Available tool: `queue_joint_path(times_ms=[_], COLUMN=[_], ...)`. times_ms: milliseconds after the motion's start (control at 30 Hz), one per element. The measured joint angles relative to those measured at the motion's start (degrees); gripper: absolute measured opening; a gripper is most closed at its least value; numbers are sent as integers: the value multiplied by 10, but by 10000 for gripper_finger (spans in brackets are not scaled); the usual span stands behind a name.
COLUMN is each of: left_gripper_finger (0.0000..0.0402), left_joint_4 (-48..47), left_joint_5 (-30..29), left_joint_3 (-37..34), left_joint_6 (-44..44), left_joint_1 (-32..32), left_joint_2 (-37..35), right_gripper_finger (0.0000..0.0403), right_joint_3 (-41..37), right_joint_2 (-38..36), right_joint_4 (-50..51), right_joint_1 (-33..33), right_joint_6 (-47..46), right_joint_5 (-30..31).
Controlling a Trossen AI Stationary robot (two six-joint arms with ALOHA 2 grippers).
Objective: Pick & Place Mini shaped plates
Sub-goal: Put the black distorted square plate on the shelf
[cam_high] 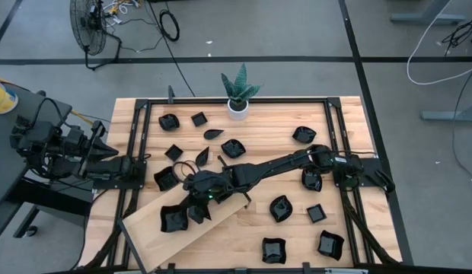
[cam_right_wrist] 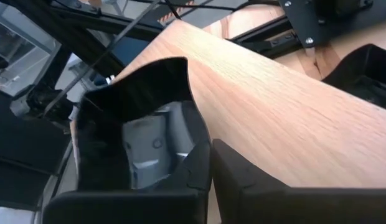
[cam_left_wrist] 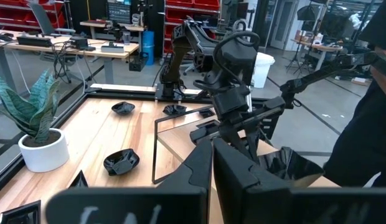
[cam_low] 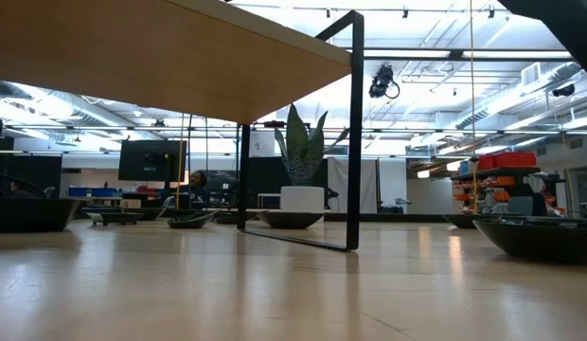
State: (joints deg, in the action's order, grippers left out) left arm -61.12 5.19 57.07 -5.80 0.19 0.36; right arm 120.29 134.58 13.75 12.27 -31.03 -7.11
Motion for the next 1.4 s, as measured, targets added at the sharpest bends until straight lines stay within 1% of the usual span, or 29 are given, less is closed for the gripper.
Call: queue_joint_path(times_ms=[433, 600, 700, 967, 1067, 1167, 1400], left_gripper_finger=[18, 18, 18, 18, 18, 18, 18], left_joint_4=[0, 0, 0, 0, 0, 0, 0], left_joint_5=[0, 0, 0, 0, 0, 0, 0], left_joint_3=[0, 0, 0, 0, 0, 0, 0], left_joint_6=[0, 0, 0, 0, 0, 0, 0], left_joint_1=[0, 0, 0, 0, 0, 0, 0], left_joint_2=[0, 0, 0, 0, 0, 0, 0], right_gripper_finger=[25, 31, 44, 97, 111, 118, 112], right_joint_3=[0, 0, 0, 0, 0, 1, 2], right_joint_2=[0, 0, 0, -1, -6, -17, -53], right_joint_4=[-20, -29, -38, -41, -49, -59, -33], right_joint_1=[-1, -2, -3, -6, -6, -6, 1], right_joint_6=[0, 2, 2, 3, 47, 98, 188], right_joint_5=[0, -25, -30, -30, -31, -55, -60])
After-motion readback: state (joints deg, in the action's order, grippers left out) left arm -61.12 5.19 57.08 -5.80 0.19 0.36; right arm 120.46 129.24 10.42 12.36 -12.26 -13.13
